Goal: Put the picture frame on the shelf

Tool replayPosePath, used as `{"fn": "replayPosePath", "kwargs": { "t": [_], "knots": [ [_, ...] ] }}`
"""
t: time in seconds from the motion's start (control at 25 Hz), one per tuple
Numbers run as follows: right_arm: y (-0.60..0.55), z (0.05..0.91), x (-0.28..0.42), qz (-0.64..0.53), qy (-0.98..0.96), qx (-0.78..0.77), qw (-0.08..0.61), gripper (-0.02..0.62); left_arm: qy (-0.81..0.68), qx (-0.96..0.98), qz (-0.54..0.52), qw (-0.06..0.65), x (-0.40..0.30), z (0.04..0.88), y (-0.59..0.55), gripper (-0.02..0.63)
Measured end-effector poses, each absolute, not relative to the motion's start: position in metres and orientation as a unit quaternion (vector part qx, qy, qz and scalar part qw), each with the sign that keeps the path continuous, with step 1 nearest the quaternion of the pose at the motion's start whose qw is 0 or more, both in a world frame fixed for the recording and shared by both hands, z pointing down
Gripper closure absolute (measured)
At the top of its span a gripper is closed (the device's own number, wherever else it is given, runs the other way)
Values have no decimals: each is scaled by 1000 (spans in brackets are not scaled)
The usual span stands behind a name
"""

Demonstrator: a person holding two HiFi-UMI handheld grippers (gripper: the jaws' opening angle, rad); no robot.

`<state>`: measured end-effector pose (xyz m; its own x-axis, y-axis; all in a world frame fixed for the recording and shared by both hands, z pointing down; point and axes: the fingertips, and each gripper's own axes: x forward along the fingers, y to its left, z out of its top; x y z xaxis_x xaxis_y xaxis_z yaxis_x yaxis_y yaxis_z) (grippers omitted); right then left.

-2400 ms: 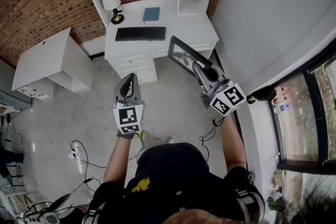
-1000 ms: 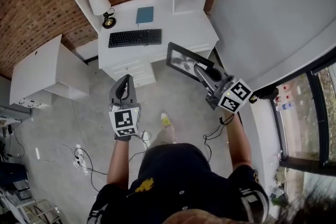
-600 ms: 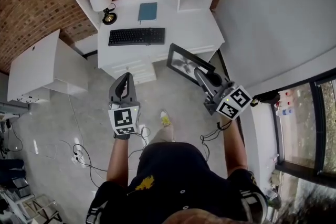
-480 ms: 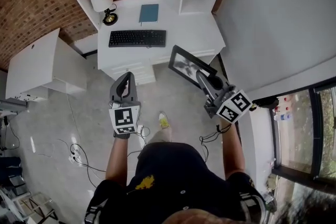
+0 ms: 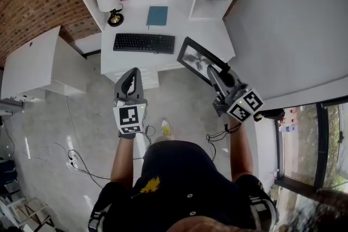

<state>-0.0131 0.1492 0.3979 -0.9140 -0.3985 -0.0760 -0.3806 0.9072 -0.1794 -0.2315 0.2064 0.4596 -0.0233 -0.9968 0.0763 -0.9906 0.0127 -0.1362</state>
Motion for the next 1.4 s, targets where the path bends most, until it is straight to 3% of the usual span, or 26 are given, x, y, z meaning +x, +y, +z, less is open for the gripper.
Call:
{"fn": "replayPosePath", "kwargs": {
  "t": [0.84, 1.4],
  "knots": [
    [125, 421, -14, -98, 966, -229, 74, 580, 691, -720, -69, 6, -232, 477, 177, 589],
    [30, 421, -49, -102, 971, -196, 91, 580, 713, -697, -84, 14, -263, 465, 107, 589]
  ]
}}
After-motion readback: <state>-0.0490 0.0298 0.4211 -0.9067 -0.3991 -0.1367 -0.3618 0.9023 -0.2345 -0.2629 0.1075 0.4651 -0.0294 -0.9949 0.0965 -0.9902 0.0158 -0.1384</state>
